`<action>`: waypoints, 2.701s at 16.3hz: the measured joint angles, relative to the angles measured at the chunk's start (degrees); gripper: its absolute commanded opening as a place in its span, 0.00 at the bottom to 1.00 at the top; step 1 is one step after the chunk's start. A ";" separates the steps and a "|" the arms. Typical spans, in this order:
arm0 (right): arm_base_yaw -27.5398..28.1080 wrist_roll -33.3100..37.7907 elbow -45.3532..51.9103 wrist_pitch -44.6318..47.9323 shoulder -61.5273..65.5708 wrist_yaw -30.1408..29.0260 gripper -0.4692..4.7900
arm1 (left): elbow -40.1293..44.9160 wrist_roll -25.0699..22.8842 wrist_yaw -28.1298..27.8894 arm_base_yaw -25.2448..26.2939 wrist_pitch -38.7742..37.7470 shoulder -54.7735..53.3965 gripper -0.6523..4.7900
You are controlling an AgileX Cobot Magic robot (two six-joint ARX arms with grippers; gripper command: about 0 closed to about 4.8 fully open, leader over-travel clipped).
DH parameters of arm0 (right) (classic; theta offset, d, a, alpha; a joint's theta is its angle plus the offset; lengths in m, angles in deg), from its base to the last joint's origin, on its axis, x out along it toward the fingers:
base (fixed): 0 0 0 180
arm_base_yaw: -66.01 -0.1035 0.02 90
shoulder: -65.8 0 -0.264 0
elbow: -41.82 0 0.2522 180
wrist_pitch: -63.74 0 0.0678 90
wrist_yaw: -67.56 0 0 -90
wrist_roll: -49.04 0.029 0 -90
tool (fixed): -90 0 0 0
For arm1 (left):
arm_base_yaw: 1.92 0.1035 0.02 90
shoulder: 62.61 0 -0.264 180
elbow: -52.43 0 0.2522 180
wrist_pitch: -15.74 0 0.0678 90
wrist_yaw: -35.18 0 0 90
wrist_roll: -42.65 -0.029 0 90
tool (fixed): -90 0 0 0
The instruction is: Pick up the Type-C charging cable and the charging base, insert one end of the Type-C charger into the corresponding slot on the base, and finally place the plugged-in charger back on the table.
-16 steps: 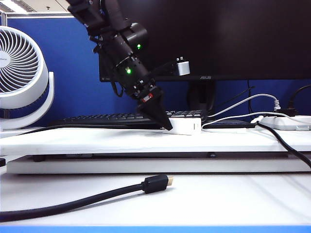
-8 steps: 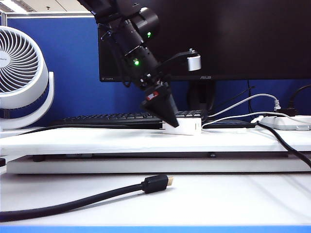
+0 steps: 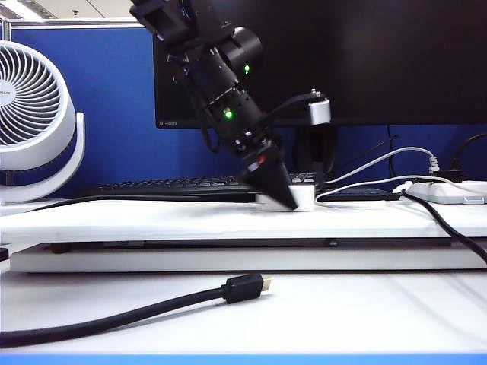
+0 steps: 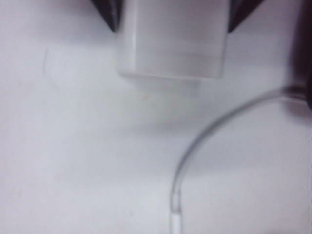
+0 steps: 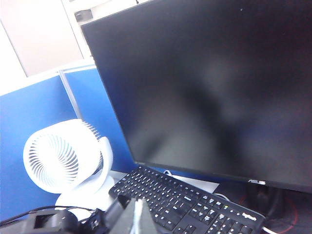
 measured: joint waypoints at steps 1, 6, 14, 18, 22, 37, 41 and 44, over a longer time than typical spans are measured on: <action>0.00 -0.02 0.00 0.02 0.00 -0.20 0.09 | -0.28 1.73 -0.02 -0.11 0.22 0.04 0.39; 0.00 0.00 0.00 0.02 -0.02 -0.74 0.09 | -0.17 21.16 -7.69 -0.22 -5.01 2.12 0.26; 0.00 0.00 0.00 0.02 -0.02 -0.92 0.09 | -0.57 34.60 -13.14 -0.17 -21.99 5.09 0.28; 0.00 0.02 0.00 0.02 -0.02 -1.01 0.09 | -0.68 35.95 -13.18 -0.22 -24.22 5.31 0.38; 0.00 0.02 0.00 -0.17 -0.02 -1.01 0.09 | -0.35 36.15 -13.62 -0.20 -30.40 5.03 0.92; -0.02 0.04 0.00 -2.16 0.00 -1.14 0.09 | -2.21 36.09 -16.41 -0.24 -30.14 4.57 0.90; -0.02 0.04 0.00 -2.16 0.00 -1.11 0.09 | -2.21 36.09 -16.28 -0.24 -29.92 4.26 0.90; -0.02 0.04 0.00 -2.19 -0.02 -1.14 0.09 | -2.23 36.09 -16.15 -0.24 -29.75 3.63 0.90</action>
